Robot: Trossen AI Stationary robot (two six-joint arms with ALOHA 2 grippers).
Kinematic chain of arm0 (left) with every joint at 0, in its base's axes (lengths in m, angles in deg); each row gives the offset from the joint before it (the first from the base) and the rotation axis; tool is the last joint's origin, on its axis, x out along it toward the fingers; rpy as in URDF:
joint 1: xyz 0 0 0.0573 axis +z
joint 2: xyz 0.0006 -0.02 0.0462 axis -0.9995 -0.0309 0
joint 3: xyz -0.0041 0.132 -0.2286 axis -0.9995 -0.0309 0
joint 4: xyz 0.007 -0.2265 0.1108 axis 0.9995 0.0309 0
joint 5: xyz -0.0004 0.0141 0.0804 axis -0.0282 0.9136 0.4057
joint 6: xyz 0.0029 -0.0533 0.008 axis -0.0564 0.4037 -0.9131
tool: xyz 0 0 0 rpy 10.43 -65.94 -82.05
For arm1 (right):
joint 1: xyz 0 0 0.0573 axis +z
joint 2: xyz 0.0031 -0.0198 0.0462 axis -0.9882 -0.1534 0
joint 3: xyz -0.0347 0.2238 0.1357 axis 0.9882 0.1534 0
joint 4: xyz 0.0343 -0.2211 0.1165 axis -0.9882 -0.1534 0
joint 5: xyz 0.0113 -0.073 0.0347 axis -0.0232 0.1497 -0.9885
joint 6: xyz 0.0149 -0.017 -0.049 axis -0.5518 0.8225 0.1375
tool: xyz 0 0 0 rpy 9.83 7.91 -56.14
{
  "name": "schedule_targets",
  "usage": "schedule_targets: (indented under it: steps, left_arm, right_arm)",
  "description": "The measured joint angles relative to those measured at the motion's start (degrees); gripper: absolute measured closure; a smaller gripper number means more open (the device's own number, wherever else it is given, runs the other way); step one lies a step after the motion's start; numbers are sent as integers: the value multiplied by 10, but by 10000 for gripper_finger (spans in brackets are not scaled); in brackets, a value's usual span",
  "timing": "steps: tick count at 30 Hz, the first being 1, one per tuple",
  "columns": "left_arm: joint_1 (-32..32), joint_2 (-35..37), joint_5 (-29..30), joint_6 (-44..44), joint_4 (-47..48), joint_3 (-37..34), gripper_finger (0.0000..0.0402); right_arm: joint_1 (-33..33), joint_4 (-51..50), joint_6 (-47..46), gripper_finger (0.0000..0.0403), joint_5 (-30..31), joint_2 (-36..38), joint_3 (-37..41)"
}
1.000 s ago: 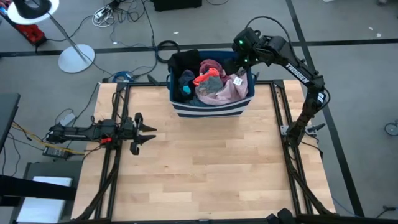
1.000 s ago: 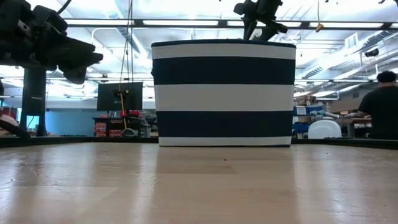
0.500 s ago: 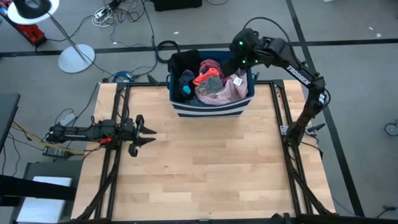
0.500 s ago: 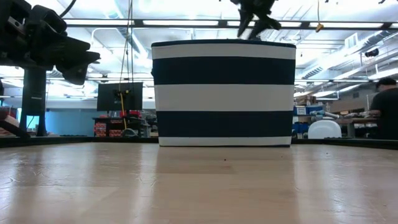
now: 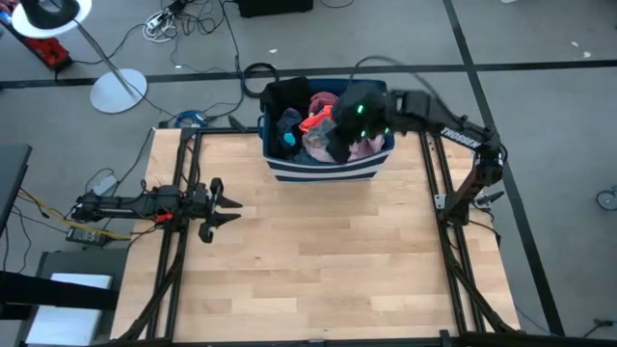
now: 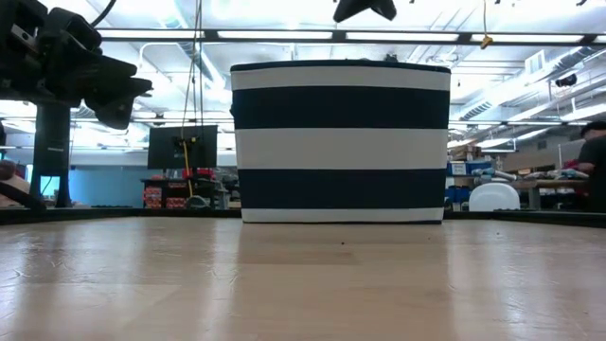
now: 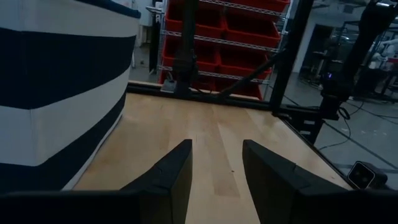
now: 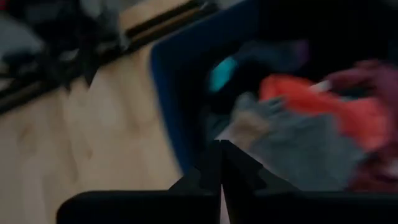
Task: Sort clothes
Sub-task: Return to Home Position
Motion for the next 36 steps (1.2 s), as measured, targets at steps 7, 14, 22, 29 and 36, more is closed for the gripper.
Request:
schedule_targets:
  steps: [7, 14, 22, 29, 36]
  left_arm:
    - [0, 0, 0, 0, 0, 0, 254]
    - [0, 0, 1, 0, 0, 0, 254]
    - [0, 0, 1, 0, -1, 0, 254]
    - [0, 0, 1, 0, -1, 0, 254]
    - [0, 0, 1, 0, -2, 0, 254]
  right_arm:
    - [86, 119, -33, 399, -20, 29, 143]
    - [152, 332, -84, 401, -43, 88, 335]
    - [189, 489, -154, 402, -23, 194, 533]
    - [202, 517, -105, 402, -12, 284, 668]
    - [219, 522, -98, 403, -8, 370, 774]
